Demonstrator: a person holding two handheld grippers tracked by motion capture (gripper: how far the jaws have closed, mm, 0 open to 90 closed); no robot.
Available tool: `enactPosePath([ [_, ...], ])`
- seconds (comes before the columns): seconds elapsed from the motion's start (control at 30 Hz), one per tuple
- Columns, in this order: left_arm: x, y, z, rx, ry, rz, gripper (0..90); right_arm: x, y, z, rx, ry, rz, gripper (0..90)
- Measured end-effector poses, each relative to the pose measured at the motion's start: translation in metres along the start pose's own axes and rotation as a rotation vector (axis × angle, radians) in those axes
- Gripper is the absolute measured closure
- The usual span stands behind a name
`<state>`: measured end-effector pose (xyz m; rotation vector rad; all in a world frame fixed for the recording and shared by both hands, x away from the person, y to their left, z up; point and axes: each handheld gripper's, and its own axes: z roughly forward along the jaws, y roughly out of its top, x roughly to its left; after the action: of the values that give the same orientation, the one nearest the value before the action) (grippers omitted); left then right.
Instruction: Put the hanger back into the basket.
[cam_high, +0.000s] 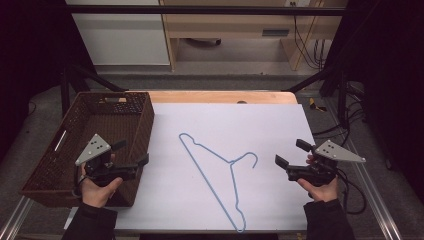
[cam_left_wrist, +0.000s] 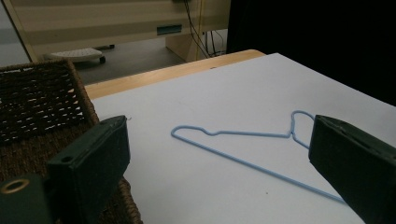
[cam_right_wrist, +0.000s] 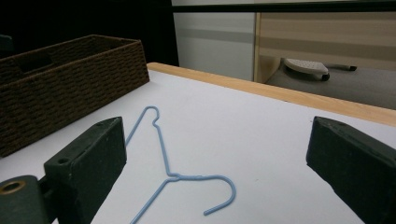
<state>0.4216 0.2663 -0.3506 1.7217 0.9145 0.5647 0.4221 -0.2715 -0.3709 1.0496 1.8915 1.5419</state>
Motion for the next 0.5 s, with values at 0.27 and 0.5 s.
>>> enactPosePath([
  [0.27,-0.006,-0.001,0.004,0.011,-0.009,0.004,5.6,0.011,0.006,0.001,0.032,-0.013,-0.025,6.8],
  [0.5,-0.013,-0.002,0.008,0.024,-0.024,0.009,6.0,0.030,0.009,0.013,0.095,0.005,-0.048,9.4],
])
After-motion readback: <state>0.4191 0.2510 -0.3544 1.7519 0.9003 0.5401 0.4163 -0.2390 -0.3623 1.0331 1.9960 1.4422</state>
